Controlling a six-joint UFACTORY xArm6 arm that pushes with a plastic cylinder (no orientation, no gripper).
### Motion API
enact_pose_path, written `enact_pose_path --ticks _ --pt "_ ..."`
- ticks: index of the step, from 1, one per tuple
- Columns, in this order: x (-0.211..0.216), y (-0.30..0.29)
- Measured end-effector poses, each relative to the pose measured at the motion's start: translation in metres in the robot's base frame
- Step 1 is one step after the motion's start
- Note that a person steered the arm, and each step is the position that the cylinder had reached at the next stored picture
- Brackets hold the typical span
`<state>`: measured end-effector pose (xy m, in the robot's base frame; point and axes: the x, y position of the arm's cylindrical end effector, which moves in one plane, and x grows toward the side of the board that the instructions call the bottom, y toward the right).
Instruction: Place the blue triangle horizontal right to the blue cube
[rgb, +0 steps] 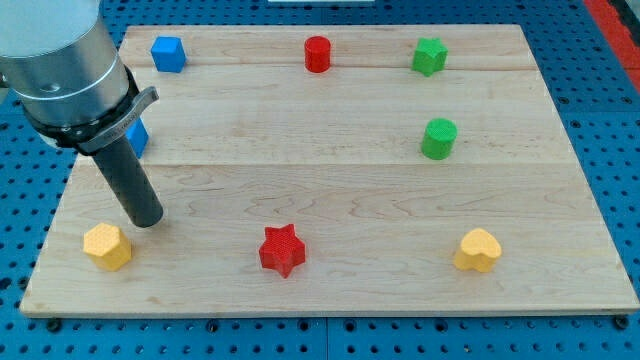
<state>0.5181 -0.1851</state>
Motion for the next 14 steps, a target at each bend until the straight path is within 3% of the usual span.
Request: enact_pose_path --ticks 4,6,7,8,9,10,12,14 --pt "0.000 -0.004" --pt "-0.069 0.048" --pt "-0.069 0.066" --pt "-0.046 0.052" --pt "-0.011 -0.027" --pt "-0.022 -0.061" --pt "-0.043 -0.065" --pt "-0.104 -0.065"
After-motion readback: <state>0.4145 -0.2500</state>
